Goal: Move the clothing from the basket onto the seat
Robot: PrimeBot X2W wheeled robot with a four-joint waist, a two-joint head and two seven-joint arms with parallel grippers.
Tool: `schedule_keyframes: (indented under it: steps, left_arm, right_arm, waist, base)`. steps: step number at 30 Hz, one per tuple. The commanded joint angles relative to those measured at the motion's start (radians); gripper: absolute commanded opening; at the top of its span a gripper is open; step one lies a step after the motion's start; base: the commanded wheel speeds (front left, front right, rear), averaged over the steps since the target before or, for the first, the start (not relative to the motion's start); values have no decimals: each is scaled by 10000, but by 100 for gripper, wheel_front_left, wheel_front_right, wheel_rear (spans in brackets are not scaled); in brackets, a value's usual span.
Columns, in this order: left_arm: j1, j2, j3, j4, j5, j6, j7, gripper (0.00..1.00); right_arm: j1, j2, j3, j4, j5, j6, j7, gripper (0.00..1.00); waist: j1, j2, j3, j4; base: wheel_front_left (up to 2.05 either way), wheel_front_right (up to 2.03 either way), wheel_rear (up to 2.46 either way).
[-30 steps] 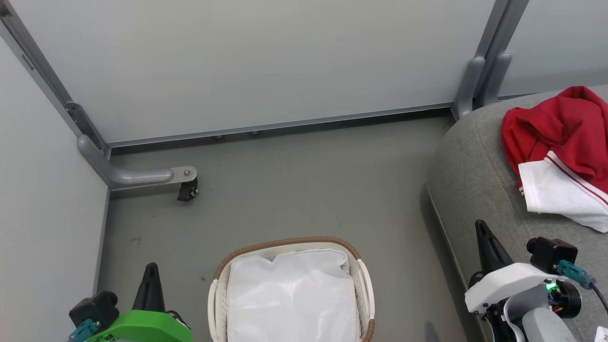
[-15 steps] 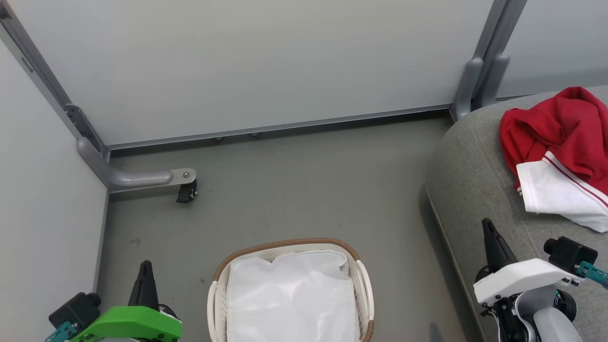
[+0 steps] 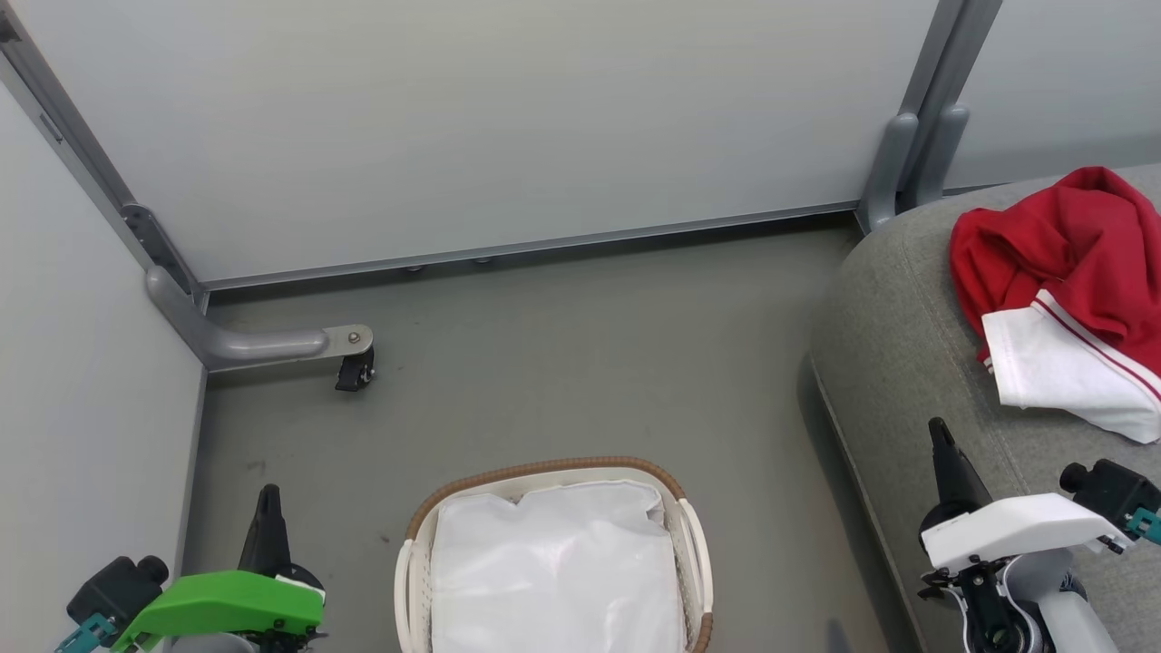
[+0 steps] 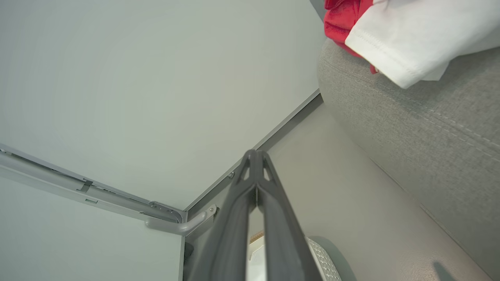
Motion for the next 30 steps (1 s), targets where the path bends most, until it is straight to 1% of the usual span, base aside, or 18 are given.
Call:
schedule_keyframes:
  steps: [1,15,30]
  left_arm:
    - [-289,46,66,-143,-295,-72,76,0]
    - [-393,53,252,-331,-1870,-162,501,0]
    - [-470,60,428,-499,-3302,-245,887,0]
  right_arm:
    - [-18,-63,-63,-174,352,-4,76,0]
    - [66,-69,-170,-383,2083,-6,496,0]
    - [144,-73,-271,-571,3669,-8,885,0]
  waist:
    - [1,0,-5,-3]
    - [1,0,-57,-41]
    - [1,0,-111,-81]
  base:
    - [0,0,0]
    - [0,0,0]
    - [0,0,0]
